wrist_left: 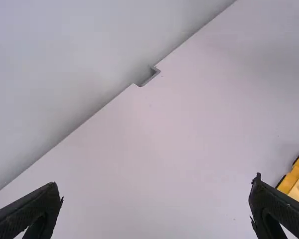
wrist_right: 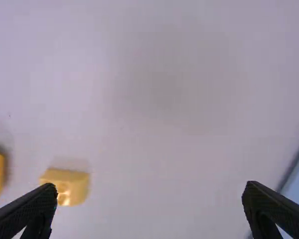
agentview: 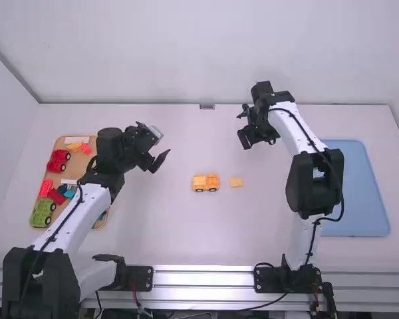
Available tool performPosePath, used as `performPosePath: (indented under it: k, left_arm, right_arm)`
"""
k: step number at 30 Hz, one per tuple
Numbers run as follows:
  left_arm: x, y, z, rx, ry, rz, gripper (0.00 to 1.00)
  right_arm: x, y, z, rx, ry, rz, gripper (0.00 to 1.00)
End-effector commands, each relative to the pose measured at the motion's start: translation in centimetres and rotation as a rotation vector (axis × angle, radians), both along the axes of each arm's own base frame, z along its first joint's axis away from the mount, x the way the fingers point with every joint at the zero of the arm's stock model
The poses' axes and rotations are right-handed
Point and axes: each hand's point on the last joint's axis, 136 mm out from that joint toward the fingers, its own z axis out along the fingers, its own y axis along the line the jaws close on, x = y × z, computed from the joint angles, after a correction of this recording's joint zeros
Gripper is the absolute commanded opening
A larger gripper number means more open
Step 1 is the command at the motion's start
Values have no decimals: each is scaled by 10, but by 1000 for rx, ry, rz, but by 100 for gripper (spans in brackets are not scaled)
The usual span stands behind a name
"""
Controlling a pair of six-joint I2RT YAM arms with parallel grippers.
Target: Assemble lego blocks to make yellow taxi
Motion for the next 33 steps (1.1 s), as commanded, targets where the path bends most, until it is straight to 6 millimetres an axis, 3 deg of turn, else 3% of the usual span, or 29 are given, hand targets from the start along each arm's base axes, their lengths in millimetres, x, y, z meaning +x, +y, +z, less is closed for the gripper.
performPosePath:
  k: [1, 7, 10, 12, 18, 22, 28, 33]
  left_arm:
    - [-8, -4, -4, -5, 13, -34, 99]
    - [-34, -42, -15, -5, -2, -355, 99]
    - [-39, -55, -24, -62, 23, -446, 99]
    - [-40, -58, -28, -80, 33, -465, 99]
    - [-49, -83, -53, -205, 24, -696, 99]
    - [-55, -88, -72, -210, -2, -787, 99]
    - [-50, -91, -96, -245, 17, -806, 99]
    - [-43, -95, -113, -207, 18, -795, 99]
  right_arm:
    - [-4, 30, 19, 106, -49, 441, 99]
    - [-39, 64, 40, 459, -84, 842, 99]
    - [-47, 75, 55, 643, -179, 947, 99]
    - [-49, 74, 55, 663, -197, 968, 99]
    - [-52, 70, 31, 676, -213, 989, 99]
    - [-57, 72, 15, 659, -195, 1003, 99]
    - [-59, 66, -25, 651, -236, 998, 99]
    - [-73, 64, -58, 666, -255, 988, 99]
